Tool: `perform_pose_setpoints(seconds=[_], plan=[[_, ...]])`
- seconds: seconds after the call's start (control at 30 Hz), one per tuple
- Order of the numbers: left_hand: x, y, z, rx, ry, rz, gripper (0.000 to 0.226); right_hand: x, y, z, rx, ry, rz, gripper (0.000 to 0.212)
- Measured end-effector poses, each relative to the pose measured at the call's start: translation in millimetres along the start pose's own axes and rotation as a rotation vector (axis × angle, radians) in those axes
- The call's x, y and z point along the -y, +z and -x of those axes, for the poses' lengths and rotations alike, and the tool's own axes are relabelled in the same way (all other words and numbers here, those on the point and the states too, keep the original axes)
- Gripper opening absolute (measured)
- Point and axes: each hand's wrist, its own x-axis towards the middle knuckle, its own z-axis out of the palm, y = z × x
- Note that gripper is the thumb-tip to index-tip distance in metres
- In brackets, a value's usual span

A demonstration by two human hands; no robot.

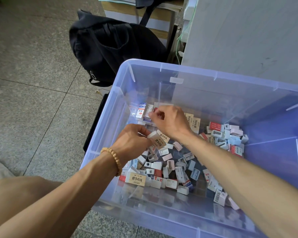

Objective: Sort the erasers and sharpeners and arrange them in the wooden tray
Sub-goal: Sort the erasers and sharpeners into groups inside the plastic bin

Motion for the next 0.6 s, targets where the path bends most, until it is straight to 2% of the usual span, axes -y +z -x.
perform_pose_setpoints(seconds=[0.17,0.23,0.33,0.43,0.5,0.6], plan=[[-2.7,1.4,-3.9,-0.022,-0.034,0.059,0.005,-9.3,-40.0,30.1,0.146,0.109,-0.185,0.022],[-3.3,1.6,-3.7,-0.03,-0.026,0.057,0.005,-5.7,-49.7,39.6,0.289,0.13,-0.286,0.02],[-5.7,2.4,-2.2,-0.026,0.013,0.088,0.003,1.1,-54.5,49.5,0.431,0.097,-0.242,0.012],[-4.4,2.8,-1.0,-0.047,0.038,0.066,0.006,3.0,-53.1,45.7,0.366,0.151,-0.2,0.008],[-2.6,2.4,-0.6,-0.07,0.062,0.033,0.01,0.4,-45.7,33.8,0.219,0.307,-0.267,0.013],[-1.8,2.2,-0.6,-0.084,0.091,0.018,0.013,1.0,-27.7,11.5,0.045,0.522,-0.445,0.006]])
